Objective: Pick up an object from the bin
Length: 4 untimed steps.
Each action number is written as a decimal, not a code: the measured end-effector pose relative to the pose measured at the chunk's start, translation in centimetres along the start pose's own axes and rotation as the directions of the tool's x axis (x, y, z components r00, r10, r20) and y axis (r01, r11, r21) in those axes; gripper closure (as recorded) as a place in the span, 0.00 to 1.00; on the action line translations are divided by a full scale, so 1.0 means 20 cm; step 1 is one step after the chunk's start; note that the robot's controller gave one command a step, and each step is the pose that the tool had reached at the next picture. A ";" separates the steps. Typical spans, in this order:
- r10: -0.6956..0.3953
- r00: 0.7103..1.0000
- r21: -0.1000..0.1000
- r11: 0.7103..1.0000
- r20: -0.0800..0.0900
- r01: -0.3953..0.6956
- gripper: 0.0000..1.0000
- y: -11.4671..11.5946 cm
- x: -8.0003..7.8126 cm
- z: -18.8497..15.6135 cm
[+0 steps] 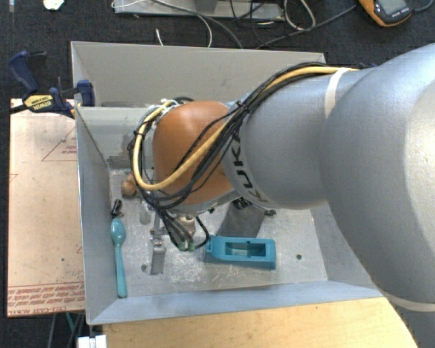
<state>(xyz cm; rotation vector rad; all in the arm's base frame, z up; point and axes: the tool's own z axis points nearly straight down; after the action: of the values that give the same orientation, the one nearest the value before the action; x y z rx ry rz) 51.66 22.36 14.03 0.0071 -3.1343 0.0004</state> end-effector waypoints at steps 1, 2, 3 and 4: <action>0.004 1.000 -0.001 1.000 0.007 -0.004 0.00 -0.01 -0.01 -0.02; -0.022 1.000 -0.005 1.000 0.010 0.023 0.00 -0.03 -0.02 0.00; -0.335 0.942 0.000 0.942 0.008 0.335 0.00 -0.29 0.01 0.05; -0.403 0.915 0.003 0.915 0.011 0.403 0.00 -0.37 0.00 0.09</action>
Offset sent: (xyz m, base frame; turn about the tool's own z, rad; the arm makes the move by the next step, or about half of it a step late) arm 0.0275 -0.0896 -0.0703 -0.2166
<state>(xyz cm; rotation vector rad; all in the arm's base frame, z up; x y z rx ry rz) 51.76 15.01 12.16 0.6544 -3.0769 -0.0006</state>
